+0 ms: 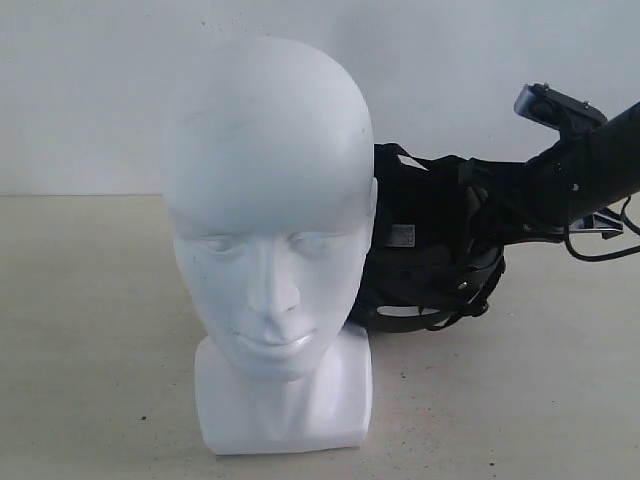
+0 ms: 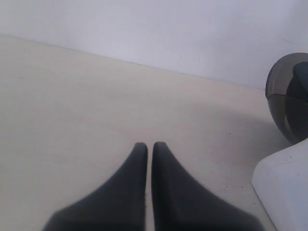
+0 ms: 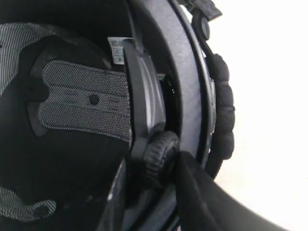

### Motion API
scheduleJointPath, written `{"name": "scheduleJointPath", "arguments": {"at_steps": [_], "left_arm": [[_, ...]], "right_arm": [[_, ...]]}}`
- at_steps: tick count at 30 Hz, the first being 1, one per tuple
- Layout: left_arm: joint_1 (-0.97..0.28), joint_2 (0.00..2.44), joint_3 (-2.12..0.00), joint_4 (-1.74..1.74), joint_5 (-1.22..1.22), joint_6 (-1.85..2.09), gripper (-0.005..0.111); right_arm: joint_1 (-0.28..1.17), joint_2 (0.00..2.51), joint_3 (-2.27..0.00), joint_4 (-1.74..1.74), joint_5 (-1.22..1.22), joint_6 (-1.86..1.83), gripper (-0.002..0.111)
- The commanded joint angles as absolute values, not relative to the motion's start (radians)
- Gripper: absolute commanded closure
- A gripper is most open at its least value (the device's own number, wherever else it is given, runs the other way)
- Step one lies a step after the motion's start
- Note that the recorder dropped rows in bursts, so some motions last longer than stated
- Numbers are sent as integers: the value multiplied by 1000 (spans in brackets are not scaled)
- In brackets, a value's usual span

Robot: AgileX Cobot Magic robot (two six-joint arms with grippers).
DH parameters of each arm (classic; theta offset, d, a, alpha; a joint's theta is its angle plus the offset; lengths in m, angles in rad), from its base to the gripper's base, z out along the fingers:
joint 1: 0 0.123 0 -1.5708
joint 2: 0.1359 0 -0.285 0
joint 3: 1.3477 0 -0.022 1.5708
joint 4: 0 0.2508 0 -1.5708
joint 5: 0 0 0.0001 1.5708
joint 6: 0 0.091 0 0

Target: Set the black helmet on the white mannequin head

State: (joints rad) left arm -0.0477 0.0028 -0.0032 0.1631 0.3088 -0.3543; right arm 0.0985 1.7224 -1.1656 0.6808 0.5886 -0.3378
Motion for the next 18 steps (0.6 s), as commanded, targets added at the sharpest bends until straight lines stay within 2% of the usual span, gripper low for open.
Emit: {"name": "scheduleJointPath", "arguments": {"at_steps": [1, 11, 18], "left_arm": [[-45, 0, 0, 156, 307, -352, 102], [-45, 0, 0, 156, 307, -352, 102], [-45, 0, 0, 156, 307, -352, 102]], "right_arm": [[57, 1699, -1188, 650, 573, -369, 108], [-39, 1682, -1302, 542, 810, -478, 108], [-115, 1641, -1307, 580, 889, -715, 108]]}}
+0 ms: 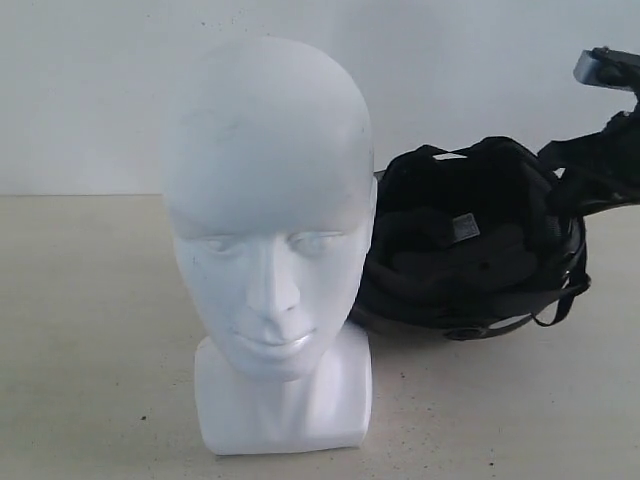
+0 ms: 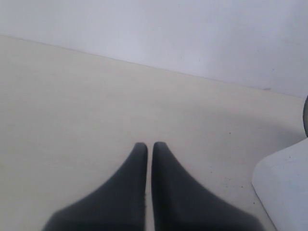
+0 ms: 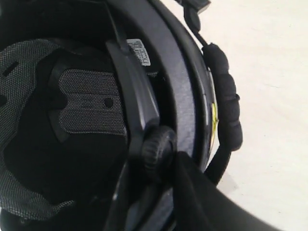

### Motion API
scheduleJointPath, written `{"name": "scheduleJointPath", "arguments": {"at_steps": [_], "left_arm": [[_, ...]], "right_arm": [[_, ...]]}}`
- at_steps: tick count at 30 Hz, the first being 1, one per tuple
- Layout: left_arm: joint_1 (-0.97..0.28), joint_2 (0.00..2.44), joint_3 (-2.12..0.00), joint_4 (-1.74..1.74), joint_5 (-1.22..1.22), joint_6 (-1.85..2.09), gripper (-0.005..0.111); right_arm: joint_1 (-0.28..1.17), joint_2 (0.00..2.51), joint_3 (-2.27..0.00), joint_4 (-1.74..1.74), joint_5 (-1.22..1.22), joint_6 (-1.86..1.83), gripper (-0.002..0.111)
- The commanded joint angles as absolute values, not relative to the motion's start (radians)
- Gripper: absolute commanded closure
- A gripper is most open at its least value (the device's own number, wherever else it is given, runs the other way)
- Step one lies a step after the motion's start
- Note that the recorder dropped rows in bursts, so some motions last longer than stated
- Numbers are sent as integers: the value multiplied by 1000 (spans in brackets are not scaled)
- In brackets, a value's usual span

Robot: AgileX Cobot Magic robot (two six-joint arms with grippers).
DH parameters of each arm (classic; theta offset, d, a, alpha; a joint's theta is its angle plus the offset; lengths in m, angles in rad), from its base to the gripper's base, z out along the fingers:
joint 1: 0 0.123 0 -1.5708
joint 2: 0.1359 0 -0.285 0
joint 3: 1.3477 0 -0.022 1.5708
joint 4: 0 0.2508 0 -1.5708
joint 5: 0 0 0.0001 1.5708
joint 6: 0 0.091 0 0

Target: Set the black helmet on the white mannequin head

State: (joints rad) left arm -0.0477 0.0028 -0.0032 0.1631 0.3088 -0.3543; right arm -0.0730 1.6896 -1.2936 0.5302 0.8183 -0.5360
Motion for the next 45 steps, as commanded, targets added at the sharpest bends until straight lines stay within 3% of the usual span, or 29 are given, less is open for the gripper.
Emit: {"name": "scheduleJointPath", "arguments": {"at_steps": [1, 10, 23, 45], "left_arm": [[-45, 0, 0, 156, 307, -352, 102], [-45, 0, 0, 156, 307, -352, 102], [-45, 0, 0, 156, 307, -352, 102], [-45, 0, 0, 156, 307, -352, 102]], "right_arm": [[-126, 1635, -1307, 582, 902, -764, 108], [-156, 1623, -1307, 582, 1089, -1158, 108], [-251, 1598, -1307, 593, 1091, -1181, 108], [-130, 1692, -1303, 655, 986, -1344, 108]]}}
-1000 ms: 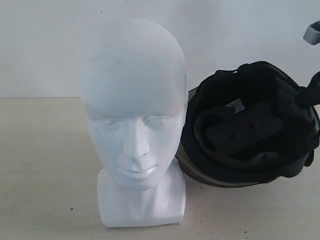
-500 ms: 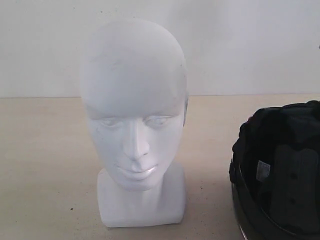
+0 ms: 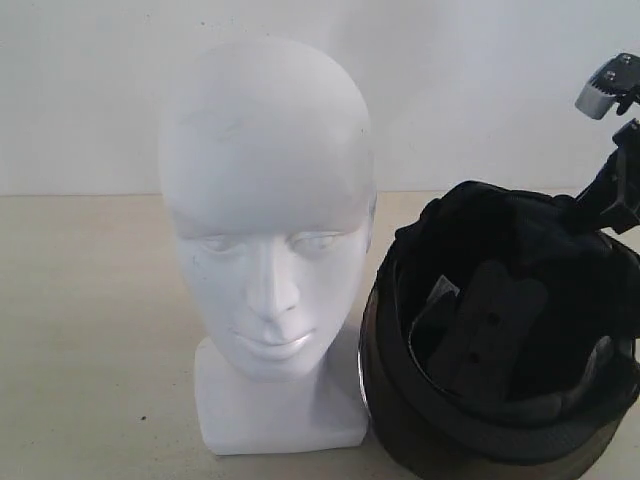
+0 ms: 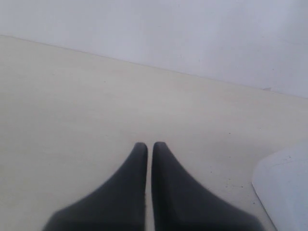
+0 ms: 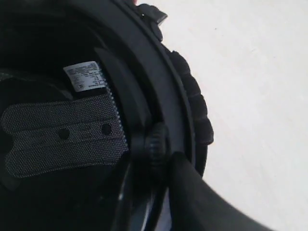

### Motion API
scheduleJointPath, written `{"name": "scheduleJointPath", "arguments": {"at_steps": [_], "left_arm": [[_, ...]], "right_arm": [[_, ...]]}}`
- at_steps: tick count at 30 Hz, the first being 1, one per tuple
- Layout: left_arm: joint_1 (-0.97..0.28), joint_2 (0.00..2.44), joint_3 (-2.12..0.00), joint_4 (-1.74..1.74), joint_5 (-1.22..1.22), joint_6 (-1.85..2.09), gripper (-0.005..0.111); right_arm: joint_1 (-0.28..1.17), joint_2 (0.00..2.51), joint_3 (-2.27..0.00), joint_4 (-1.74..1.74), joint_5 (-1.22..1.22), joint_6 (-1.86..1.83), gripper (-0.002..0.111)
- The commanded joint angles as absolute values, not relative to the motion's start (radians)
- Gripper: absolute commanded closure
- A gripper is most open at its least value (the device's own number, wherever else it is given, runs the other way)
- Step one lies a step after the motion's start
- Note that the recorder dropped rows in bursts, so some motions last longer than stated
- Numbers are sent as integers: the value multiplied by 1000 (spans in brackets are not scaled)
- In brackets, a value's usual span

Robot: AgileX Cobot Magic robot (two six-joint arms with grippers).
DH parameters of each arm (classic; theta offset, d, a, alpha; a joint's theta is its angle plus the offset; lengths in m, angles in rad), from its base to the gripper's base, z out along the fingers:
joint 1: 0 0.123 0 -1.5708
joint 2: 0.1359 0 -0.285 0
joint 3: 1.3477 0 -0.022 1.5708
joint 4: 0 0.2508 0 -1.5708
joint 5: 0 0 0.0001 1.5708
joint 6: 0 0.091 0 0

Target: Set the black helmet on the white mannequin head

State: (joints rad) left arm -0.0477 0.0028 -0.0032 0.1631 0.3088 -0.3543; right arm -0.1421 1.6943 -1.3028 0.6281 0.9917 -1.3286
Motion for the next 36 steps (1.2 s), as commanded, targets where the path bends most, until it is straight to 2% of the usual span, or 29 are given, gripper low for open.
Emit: {"name": "scheduleJointPath", "arguments": {"at_steps": [1, 3, 4, 6, 7, 8, 9, 11, 13, 20, 30, 36], "left_arm": [[-45, 0, 0, 156, 307, -352, 102], [-45, 0, 0, 156, 307, -352, 102], [-45, 0, 0, 156, 307, -352, 102], [-45, 0, 0, 156, 307, -352, 102], [-45, 0, 0, 156, 307, -352, 102], [-45, 0, 0, 156, 307, -352, 102], [-45, 0, 0, 156, 307, -352, 102], [-45, 0, 0, 156, 307, -352, 102], [-45, 0, 0, 156, 307, -352, 102], [-45, 0, 0, 156, 307, -352, 102], [-45, 0, 0, 156, 307, -352, 102], [-45, 0, 0, 156, 307, -352, 102]], "right_arm": [[-130, 1692, -1303, 668, 981, -1344, 108], [-130, 1692, -1303, 685, 967, -1344, 107], [-130, 1692, -1303, 708, 964, -1344, 97], [-130, 1692, -1303, 712, 952, -1331, 68], [-130, 1692, -1303, 712, 941, -1317, 47], [-130, 1692, -1303, 712, 920, -1291, 33], [-130, 1690, -1303, 712, 877, -1228, 31], [-130, 1665, -1308, 712, 877, -1111, 41], [-130, 1634, -1321, 732, 914, -1083, 44], [-15, 1504, -1329, 815, 1055, -964, 43], [312, 1469, -1327, 495, 1120, -478, 43], [382, 1467, -1305, 350, 1133, -329, 43]]}}
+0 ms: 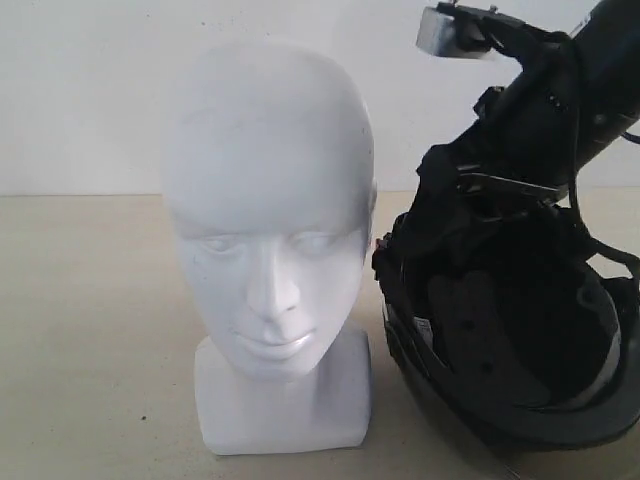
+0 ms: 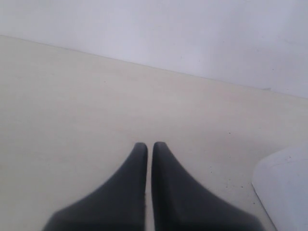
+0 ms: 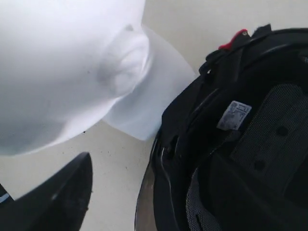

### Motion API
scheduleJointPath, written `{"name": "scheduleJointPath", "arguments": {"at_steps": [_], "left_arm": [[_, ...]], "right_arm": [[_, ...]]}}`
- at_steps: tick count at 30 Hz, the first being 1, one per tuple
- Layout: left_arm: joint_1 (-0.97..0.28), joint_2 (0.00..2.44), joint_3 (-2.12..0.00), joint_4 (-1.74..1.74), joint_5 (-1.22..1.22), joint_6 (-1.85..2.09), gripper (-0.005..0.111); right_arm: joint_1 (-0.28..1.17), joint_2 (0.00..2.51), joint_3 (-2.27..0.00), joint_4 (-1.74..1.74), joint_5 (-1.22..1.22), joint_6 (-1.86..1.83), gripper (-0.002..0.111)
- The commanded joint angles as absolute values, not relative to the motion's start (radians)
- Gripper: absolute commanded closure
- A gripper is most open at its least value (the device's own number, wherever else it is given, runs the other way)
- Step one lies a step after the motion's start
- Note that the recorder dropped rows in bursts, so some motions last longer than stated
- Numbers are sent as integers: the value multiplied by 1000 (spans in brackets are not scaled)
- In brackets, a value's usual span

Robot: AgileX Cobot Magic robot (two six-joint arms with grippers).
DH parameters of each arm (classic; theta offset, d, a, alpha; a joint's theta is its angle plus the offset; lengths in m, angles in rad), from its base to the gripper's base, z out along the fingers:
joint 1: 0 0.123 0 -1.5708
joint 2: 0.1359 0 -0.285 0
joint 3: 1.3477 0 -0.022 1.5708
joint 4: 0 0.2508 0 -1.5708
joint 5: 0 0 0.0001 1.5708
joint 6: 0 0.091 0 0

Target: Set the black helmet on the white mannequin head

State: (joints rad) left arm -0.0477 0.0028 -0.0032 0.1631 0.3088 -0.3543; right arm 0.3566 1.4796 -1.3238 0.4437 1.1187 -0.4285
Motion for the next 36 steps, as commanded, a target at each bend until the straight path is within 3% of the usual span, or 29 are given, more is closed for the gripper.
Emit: {"name": "scheduleJointPath", "arguments": {"at_steps": [1, 16, 36], "left_arm": [[-45, 0, 0, 156, 307, -352, 102], [-45, 0, 0, 156, 307, -352, 102], [-45, 0, 0, 156, 307, -352, 102]], "right_arm": [[382, 1468, -1291, 349, 1133, -322, 43], [418, 1465, -1025, 424, 1137, -370, 43], [418, 1465, -850, 320, 807, -564, 43]]}}
